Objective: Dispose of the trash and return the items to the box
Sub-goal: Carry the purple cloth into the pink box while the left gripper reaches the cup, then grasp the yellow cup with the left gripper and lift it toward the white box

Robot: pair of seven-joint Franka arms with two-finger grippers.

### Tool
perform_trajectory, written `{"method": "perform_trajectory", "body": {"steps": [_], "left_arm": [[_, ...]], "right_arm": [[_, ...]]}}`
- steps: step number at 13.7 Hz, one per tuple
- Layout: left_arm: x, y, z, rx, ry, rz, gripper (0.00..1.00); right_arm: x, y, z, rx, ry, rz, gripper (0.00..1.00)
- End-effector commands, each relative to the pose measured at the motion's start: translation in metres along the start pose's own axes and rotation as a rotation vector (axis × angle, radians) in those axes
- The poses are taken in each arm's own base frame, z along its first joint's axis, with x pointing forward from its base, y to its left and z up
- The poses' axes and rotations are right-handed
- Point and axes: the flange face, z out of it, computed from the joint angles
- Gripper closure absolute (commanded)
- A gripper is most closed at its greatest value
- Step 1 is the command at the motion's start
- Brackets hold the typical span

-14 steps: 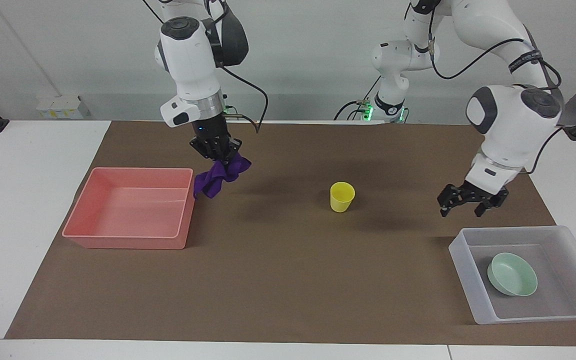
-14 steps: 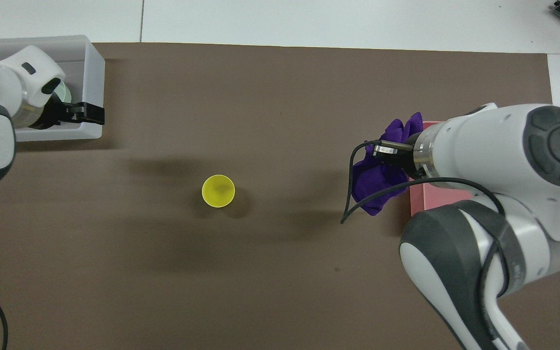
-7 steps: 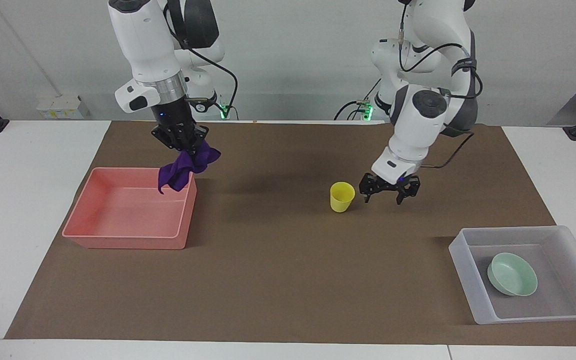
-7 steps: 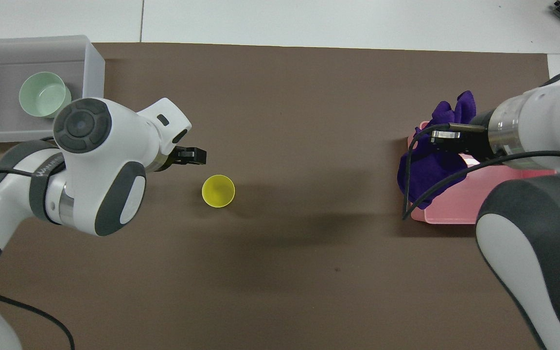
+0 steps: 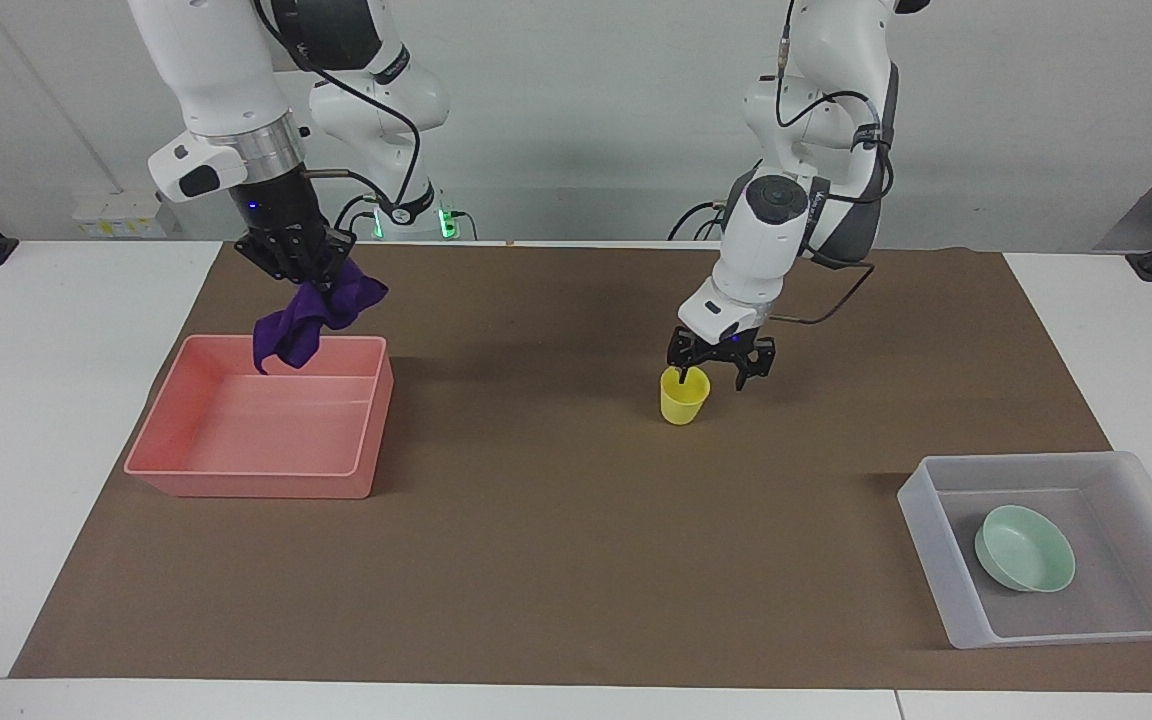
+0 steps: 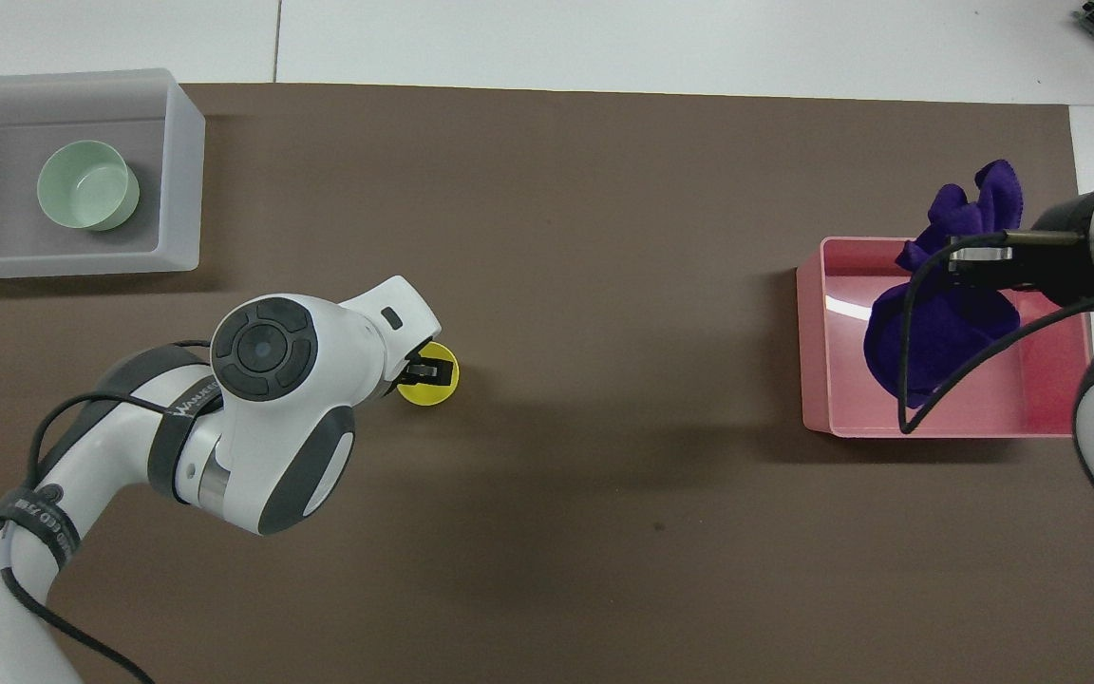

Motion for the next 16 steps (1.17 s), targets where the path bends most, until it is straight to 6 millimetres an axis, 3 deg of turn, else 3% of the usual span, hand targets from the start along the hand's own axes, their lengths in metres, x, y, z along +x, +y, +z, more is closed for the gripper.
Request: {"method": "perform_trajectory", "body": {"steps": [1,3,6,8,9,13,16], "left_arm": [[-0.021,0.0,0.018,-0.011,0.039,0.01,0.3],[-0.02,-0.001,0.021,-0.014,0.047,0.007,1.0],[-0.012,-0.007,0.015,-0.013,0.054,-0.011,1.0],[-0.003,-0.019,-0.003,-0.015,0.078,-0.036,1.0],[0.008,-0.029,-0.025,-0.013,0.087,-0.058,1.0],[0.051,-0.104,-0.09,0.001,0.142,-0.182,1.0],[0.084,-0.19,-0.122,0.032,0.208,-0.173,1.0]], "right_arm": [[0.003,0.034,0.001,-0.003,-0.002,-0.037,1.0],[0.004,0.054,0.013,-0.006,0.0,-0.025,1.0],[0.005,0.08,0.037,-0.013,0.016,-0.063,1.0],[0.005,0.087,0.057,-0.017,0.014,-0.063,1.0],[0.003,0.091,0.074,-0.019,0.021,-0.057,1.0],[-0.003,0.1,0.139,-0.026,0.045,-0.054,1.0],[-0.014,0.109,0.183,-0.031,0.045,-0.058,1.0]]}}
